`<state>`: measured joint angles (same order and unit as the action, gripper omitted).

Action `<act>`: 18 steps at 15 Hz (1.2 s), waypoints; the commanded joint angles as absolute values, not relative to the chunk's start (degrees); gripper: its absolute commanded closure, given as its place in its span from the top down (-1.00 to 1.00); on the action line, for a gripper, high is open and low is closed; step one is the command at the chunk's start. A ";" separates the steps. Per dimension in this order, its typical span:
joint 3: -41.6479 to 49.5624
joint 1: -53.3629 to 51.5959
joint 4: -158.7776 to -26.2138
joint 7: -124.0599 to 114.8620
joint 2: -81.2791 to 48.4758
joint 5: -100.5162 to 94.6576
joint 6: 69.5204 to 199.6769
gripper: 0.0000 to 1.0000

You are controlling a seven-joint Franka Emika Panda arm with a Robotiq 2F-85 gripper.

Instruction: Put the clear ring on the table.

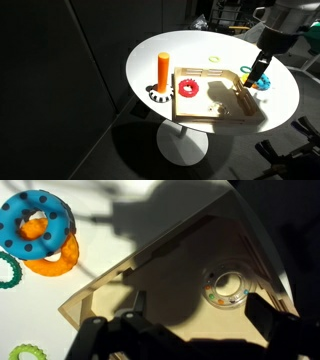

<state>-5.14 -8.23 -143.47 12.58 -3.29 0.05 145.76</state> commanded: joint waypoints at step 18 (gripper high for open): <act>-7.66 -10.03 -133.09 9.28 -23.71 -4.83 155.96 1.00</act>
